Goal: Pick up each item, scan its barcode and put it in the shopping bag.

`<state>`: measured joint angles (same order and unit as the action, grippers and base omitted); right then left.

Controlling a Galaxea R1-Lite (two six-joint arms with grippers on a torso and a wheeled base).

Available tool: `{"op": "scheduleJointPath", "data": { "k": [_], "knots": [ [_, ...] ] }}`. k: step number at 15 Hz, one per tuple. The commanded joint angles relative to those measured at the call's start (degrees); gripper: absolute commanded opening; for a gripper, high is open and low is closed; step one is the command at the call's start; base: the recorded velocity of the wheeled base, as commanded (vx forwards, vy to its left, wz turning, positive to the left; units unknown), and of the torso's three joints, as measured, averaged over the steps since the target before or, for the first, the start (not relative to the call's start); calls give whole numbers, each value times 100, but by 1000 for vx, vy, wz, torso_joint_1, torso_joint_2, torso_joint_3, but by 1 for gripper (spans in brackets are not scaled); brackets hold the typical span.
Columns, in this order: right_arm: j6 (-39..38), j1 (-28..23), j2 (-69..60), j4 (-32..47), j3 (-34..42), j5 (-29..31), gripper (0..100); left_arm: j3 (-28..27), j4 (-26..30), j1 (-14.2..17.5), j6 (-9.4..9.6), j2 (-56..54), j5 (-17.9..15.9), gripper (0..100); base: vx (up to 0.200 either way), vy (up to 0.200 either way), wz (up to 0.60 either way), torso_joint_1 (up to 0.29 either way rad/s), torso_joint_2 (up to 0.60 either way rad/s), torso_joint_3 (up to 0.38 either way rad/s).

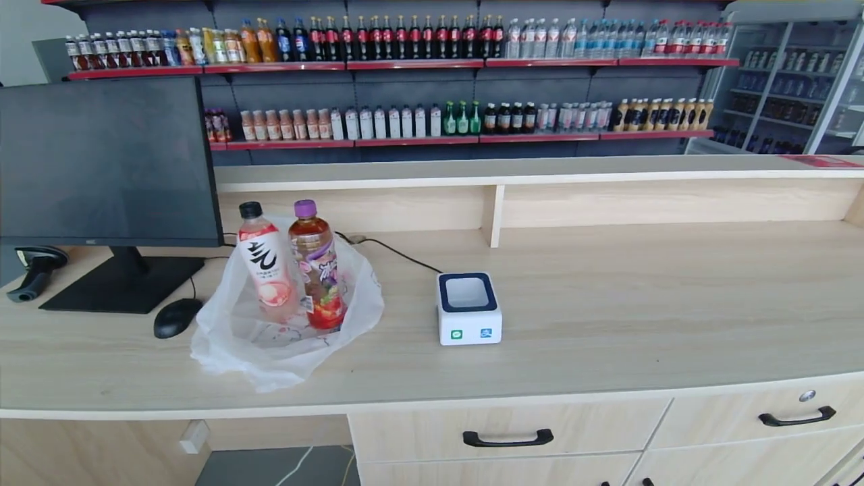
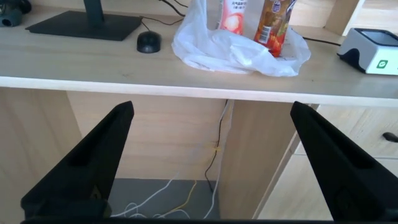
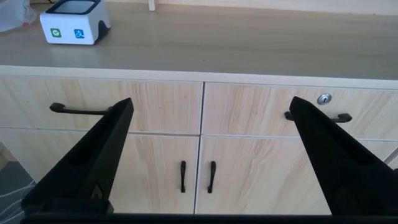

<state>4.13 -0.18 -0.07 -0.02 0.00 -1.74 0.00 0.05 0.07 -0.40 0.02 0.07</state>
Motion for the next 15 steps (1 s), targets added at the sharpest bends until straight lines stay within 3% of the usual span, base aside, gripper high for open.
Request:
{"op": "scheduleJointPath", "data": {
  "k": [1, 3, 12, 15],
  "knots": [
    [0, 1, 7, 2, 0, -1, 100, 0, 4, 1, -4, -2, 1, 100, 0, 0, 0, 0, 0, 0],
    [-9, 1, 7, 2, 0, -1, 100, 0, 4, 1, 5, -2, 1, 100, 0, 0, 0, 0, 0, 0],
    [-18, 1, 7, 2, 0, -1, 100, 0, 4, 1, -13, 6, 1, 100, -200, 0, 0, 0, 4, 1],
    [-9, 1, 7, 2, 0, -1, 100, 0, 4, 1, -13, 6, 1, 100, 0, 0, 0, 0, 0, 0]
  ]
}}
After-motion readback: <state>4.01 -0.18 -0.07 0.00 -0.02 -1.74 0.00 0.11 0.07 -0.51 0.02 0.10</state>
